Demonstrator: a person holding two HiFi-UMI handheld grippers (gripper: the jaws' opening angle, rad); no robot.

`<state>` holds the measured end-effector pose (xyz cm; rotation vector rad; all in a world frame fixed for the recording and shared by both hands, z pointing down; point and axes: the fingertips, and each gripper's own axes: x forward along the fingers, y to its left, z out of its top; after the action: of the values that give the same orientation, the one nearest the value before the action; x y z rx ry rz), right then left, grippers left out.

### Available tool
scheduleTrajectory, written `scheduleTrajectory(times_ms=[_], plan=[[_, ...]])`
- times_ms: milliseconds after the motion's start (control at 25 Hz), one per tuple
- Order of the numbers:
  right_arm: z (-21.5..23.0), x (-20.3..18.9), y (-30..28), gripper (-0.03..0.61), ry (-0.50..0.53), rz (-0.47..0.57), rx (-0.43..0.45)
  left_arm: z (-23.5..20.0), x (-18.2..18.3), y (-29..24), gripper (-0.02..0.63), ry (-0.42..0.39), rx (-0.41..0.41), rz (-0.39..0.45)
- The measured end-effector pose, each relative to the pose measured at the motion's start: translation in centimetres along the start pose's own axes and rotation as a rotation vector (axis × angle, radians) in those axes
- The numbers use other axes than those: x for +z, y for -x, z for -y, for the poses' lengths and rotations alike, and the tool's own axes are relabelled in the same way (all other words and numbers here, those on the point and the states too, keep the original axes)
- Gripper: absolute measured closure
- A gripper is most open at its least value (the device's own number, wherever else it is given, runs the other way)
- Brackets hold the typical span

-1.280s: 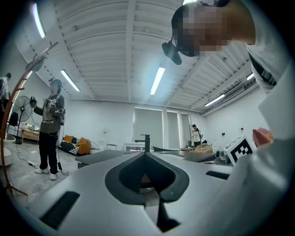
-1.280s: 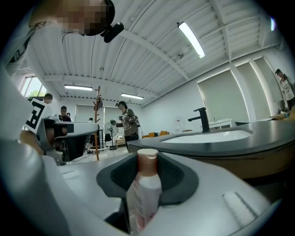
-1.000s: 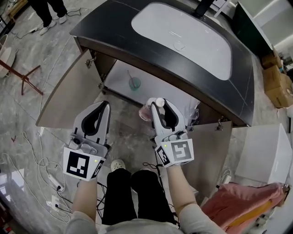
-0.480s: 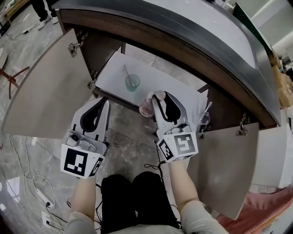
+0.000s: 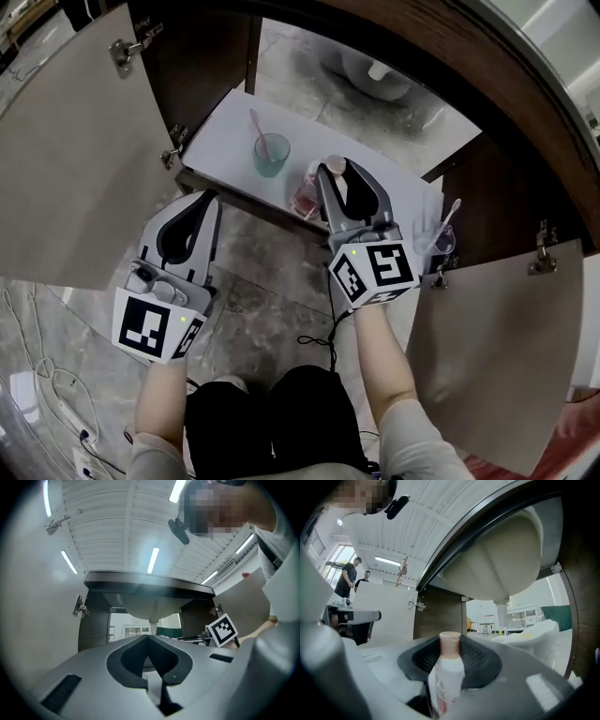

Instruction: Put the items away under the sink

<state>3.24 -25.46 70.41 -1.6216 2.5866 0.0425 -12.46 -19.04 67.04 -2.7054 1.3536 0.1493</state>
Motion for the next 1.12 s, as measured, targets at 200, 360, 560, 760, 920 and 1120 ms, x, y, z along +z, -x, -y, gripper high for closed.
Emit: scheduleTrajectory(times_ms=[200,360,560,760,920,1120], plan=[[1.4,-2.2,-1.2,0.44,-0.017,-0.011,-0.021,-0.1,-1.6,0.5,0.609,-0.003,0.014,-0.013],[2.0,-3.3,-2.1,0.44,-0.018,-0.024,-0.025,-0.4,-2.3,0.7,0.609,-0.007,0.026,-0.03],[2.8,-3.9,-3.2,0.44,-0.012,-0.035,-0.035,-0.4,-2.2,0.5,0.609,-0.011,0.028,-0.03],[3.8,-4.5,-4.0,0.44,-0.021,-0.04,-0.057,-0.4,-2.5,0.5,0.609,-0.01,0.027,-0.032],[4.4,-5.0,-4.4,0.44,-0.017,-0.054,-0.071,-0.5,-2.4,0.6,0.609,-0.007,0.029,-0.03],[5.1,-5.4,-4.8,0.44,-0.007,-0.063,-0.087,-0.7,-2.5,0.8,0.609,-0.007,0.036,-0.029]])
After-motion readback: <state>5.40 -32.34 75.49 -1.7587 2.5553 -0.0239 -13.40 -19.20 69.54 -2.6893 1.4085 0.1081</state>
